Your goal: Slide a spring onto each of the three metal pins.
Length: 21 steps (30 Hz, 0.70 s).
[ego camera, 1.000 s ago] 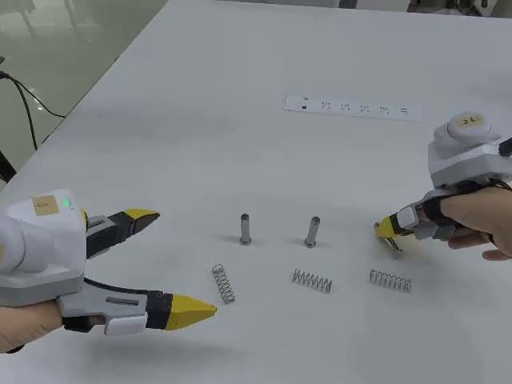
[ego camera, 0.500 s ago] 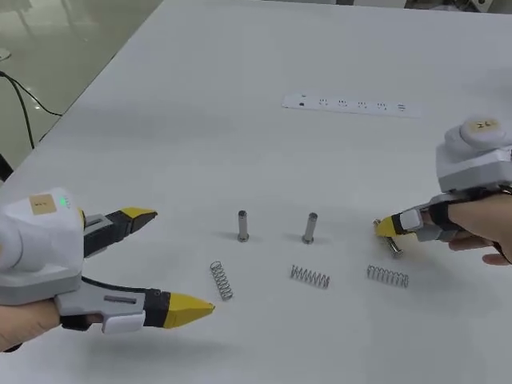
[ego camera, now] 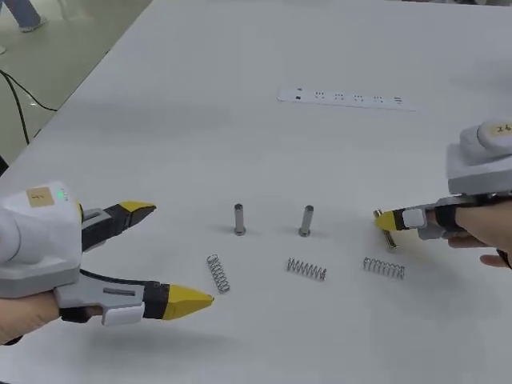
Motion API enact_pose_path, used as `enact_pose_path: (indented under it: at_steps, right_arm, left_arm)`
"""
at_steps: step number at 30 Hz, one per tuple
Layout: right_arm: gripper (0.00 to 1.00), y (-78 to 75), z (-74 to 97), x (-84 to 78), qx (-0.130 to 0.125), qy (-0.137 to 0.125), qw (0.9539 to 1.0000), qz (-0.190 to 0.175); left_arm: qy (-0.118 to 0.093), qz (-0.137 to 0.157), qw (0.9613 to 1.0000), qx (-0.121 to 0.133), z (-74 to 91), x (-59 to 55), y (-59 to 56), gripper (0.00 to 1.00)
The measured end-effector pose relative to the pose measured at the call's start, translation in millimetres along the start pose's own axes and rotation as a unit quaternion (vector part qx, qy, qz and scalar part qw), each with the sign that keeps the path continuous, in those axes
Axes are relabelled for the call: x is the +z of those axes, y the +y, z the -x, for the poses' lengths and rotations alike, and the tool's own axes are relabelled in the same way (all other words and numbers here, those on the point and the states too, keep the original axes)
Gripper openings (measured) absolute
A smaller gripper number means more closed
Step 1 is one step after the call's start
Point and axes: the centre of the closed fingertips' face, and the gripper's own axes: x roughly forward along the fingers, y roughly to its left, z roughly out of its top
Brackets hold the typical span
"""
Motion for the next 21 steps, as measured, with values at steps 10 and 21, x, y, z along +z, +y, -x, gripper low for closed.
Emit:
enact_pose_path:
  at_steps: [10, 21]
  right_arm:
    - [0.05, 3.8, 0.9, 1.4, 0.007, -0.024, 0.9996, 0.013]
    - [0.05, 3.9, 3.3, 6.5, 0.005, -0.048, 0.9986, 0.021]
  left_arm:
    - [-0.001, 0.001, 1.0000, 0.002, 1.9, -0.7, 1.5, 0.96]
    - [-0.002, 0.001, 1.0000, 0.003, 1.0, -0.2, 1.5, 0.96]
